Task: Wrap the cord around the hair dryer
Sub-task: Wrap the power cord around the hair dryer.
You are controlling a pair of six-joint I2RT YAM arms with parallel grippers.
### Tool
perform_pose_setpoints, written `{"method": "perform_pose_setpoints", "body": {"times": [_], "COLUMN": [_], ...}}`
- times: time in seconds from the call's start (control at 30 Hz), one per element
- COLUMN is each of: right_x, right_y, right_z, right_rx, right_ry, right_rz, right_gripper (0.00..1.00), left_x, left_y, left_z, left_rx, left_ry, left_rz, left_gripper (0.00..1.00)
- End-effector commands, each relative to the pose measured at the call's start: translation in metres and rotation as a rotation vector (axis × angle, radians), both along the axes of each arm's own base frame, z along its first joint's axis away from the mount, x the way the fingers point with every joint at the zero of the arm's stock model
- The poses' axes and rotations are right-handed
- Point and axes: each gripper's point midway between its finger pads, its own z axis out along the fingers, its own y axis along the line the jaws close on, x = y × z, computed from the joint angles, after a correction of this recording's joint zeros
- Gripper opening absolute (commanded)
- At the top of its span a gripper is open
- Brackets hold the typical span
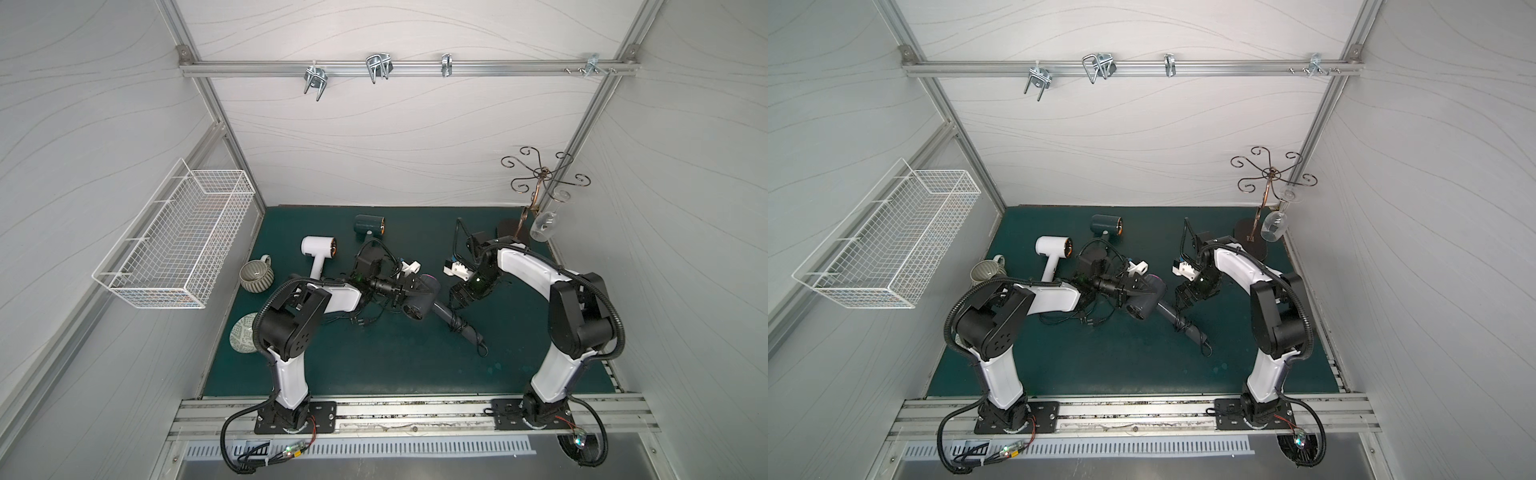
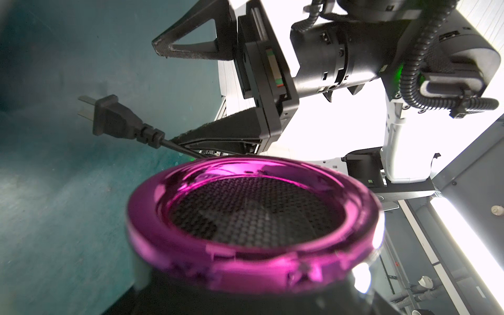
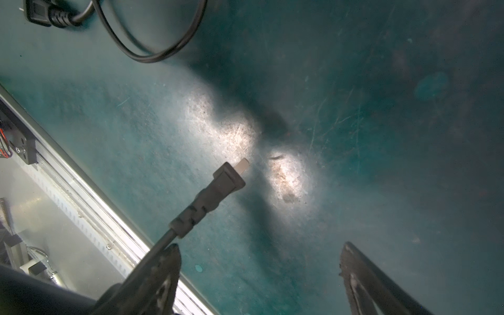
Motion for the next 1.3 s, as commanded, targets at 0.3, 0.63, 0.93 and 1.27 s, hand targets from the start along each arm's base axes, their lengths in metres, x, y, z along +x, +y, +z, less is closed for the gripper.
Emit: {"method": "perform_pose_setpoints", "body": {"times": [0.3,0.63,0.93,1.27], "right_x": [-0.011,0.001,0.006,0.015], "right_y": [-0.015,-0.015,-0.019,-0.023], "right_z": [0.016,0.027,0.031,0.039], "right_rx": [-0.015,0.007,0.017,0.033], "right_ry": [0.001,-0.04,-0.053,-0.087], "right_rz": [-0.02,-0.048,-0.068,-0.095], "right_gripper": [0.94,0.95,0.97,0.98], "left_x": [0.011,0.012,0.014,0.016], "left_y": [0.001,0.003,0.003,0.004], "left_z": [0.029,0.022,0.02,0.021], "left_rx": [-0.081,-0.071,-0.069,-0.072], "left_ry": [-0.073,-0.054,-0.047,-0.043], "left_rz": [0.012,0.018,0.023,0.029], "left_gripper": [0.0,0.0,0.0,0.0]}}
